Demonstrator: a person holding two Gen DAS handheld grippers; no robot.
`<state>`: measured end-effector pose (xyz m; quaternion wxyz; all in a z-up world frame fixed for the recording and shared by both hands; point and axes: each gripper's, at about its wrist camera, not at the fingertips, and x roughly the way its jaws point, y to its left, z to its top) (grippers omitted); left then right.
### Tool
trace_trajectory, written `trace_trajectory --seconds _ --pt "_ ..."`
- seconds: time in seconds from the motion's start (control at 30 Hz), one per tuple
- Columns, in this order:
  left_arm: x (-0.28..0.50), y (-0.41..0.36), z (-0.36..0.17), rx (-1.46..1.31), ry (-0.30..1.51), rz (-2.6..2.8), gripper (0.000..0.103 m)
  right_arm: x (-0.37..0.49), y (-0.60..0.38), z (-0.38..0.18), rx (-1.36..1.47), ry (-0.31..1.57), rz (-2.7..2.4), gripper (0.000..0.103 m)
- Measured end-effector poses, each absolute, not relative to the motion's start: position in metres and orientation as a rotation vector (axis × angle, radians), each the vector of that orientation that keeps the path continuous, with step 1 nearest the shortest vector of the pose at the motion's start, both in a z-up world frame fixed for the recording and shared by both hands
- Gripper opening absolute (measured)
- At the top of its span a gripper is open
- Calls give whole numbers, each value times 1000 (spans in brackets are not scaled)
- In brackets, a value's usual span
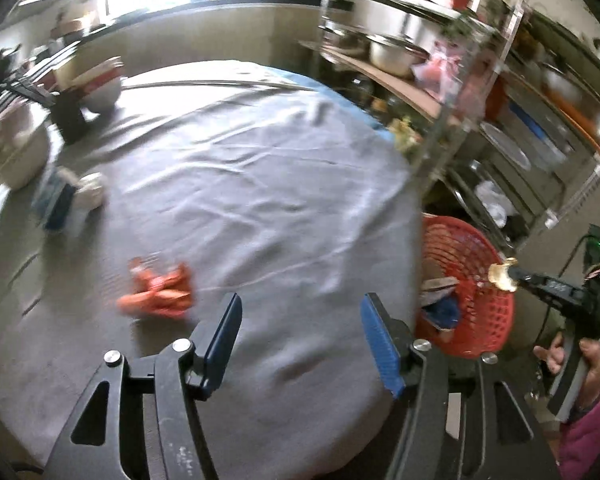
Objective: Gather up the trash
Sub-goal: 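Move both open tools back to the table toward the orange bag and clear tray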
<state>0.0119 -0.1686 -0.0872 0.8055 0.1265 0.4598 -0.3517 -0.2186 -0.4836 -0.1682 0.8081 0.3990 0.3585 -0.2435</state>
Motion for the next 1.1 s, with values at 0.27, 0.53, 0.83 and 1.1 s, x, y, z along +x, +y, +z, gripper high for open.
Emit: trace_trajectory --seconds 0.27,0.53,0.83,1.1 --pt "4 -149 -78 269 918 -731 63 -212 -470 -140 704 729 -531 20" --pt "-9 -142 -73 280 892 -759 63 -224 -465 -129 762 693 -534 71" --pt "20 -81 -85 206 929 -592 63 -199 -445 -101 691 695 -466 71" --pt "44 -8 -99 150 954 -380 64 -116 -384 -99 645 764 -245 71"
